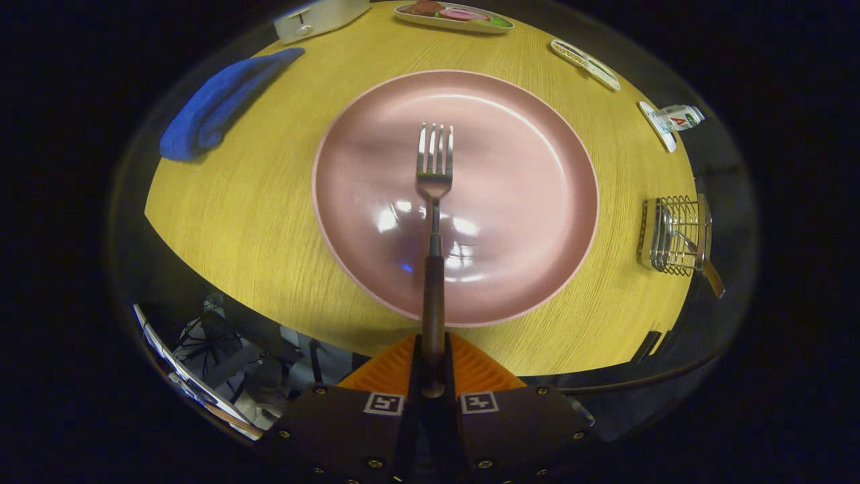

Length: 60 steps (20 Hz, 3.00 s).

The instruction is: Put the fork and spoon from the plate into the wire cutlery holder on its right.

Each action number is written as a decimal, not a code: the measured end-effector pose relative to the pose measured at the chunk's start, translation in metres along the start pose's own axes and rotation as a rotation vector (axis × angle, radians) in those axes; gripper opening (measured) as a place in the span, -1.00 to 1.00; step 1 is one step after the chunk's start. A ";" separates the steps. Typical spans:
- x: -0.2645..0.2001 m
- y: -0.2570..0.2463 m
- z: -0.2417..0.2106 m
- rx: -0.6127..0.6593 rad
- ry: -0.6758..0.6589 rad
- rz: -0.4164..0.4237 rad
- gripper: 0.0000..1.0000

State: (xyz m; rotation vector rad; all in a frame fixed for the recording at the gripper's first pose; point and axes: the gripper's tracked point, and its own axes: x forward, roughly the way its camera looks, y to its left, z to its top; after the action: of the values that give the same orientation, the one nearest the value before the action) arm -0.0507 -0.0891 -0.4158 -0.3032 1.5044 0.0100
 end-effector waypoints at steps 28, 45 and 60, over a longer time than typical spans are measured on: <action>-0.096 -0.031 0.031 -0.016 -0.161 -0.163 -0.83; -0.147 -0.170 0.029 0.288 -0.193 -0.278 -0.83; -0.125 -0.248 -0.024 0.464 -0.069 -0.319 -0.84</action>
State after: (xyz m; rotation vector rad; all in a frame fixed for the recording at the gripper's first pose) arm -0.0357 -0.3102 -0.2470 -0.1619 1.3316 -0.5687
